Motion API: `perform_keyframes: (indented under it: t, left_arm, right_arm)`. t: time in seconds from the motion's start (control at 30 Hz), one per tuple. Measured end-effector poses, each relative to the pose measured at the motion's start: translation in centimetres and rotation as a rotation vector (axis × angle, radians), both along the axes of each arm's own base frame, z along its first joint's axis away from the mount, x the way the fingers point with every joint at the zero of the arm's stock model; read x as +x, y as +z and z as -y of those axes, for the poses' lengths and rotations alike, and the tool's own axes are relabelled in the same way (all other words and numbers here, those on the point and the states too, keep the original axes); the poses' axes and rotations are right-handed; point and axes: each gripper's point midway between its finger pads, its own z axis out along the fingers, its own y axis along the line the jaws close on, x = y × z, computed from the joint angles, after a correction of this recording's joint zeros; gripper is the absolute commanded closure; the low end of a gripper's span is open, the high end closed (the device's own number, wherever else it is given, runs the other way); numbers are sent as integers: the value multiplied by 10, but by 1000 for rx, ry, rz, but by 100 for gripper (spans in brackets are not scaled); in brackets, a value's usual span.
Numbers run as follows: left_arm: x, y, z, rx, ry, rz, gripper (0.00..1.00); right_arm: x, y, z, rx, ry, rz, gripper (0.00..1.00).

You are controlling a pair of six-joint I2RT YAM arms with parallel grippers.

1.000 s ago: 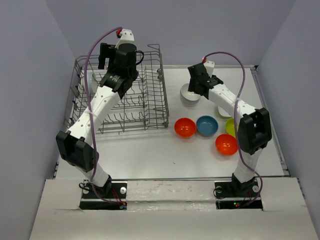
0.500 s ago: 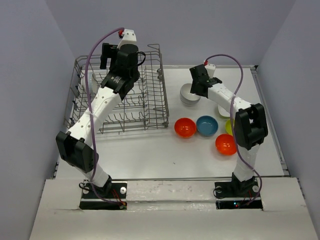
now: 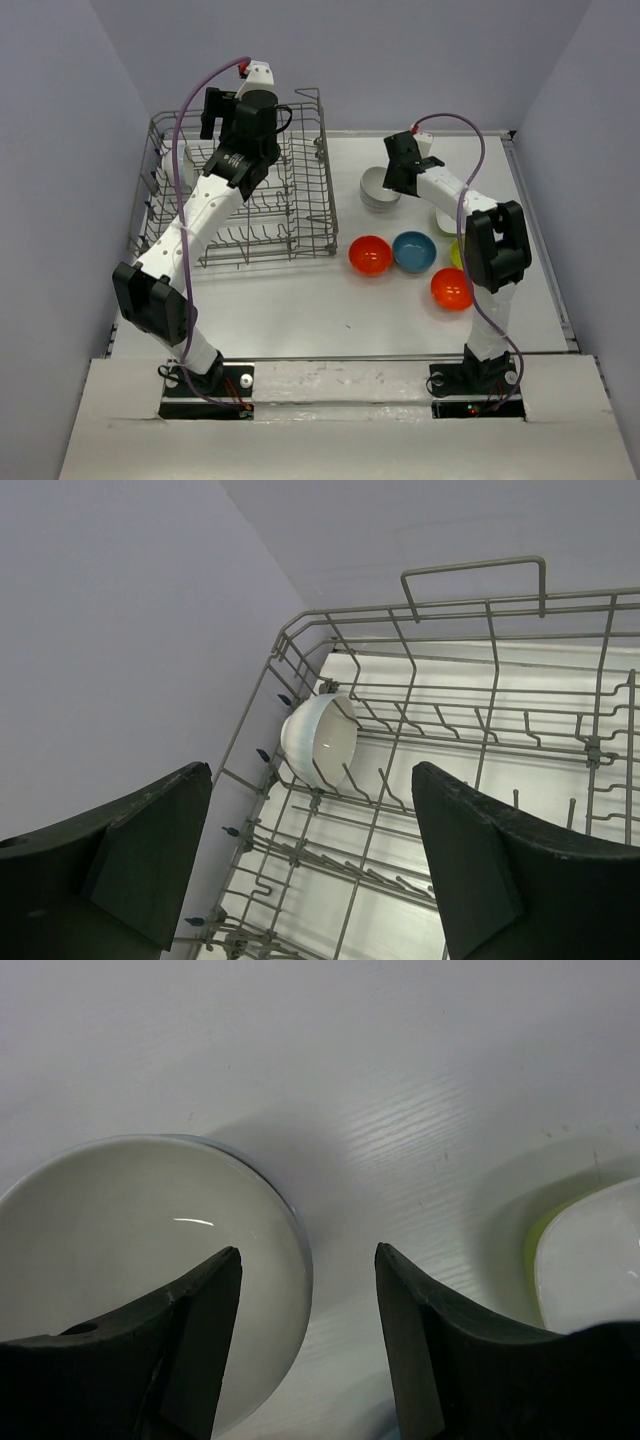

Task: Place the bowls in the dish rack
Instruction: Pick up the bowl from the bowl.

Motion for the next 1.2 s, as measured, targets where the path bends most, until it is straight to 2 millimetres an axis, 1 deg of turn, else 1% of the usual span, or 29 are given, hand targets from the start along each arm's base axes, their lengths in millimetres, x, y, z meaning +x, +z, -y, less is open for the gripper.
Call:
perform_keyframes:
  t: [0.13, 0.37, 0.53, 0.57, 0.67, 0.77, 0.83, 0.87, 1.0, 1.13, 1.17, 1.2]
  left_arm:
    - [0, 1, -1, 3, 6, 1, 6]
    - [-1, 1, -1, 11, 9, -2, 6]
    - [-2, 1, 0, 14, 8, -2, 6]
    - [-2, 1, 0, 14, 9, -2, 6]
    - [-2, 1, 0, 15, 9, -2, 6]
    - [-2, 2, 0, 16, 12, -2, 6]
    - [-3, 2, -1, 18, 15, -2, 6]
    - [-3, 2, -1, 19, 16, -2, 6]
    - [-3, 2, -2, 22, 19, -3, 6]
    - [-3, 2, -2, 23, 22, -3, 6]
    - [-3, 2, -2, 24, 22, -3, 6]
    - [-4, 2, -2, 24, 22, -3, 6]
  right_arm:
    - [2, 0, 4, 13, -6, 1, 42]
    - [6, -2, 4, 39, -1, 8, 43]
    - [4, -8, 3, 49, 8, -4, 43]
    - [4, -10, 3, 50, 9, -8, 46]
    - [3, -13, 4, 53, 9, -11, 48]
    - [2, -16, 4, 59, 11, -18, 57]
    - [3, -17, 4, 63, 12, -19, 66]
    - [3, -17, 4, 67, 11, -18, 66]
    - [4, -17, 2, 75, 16, -16, 74]
    - [5, -16, 1, 82, 20, -13, 79]
    - [5, -16, 0, 84, 21, -12, 83]
    - [5, -16, 0, 84, 22, -11, 84]
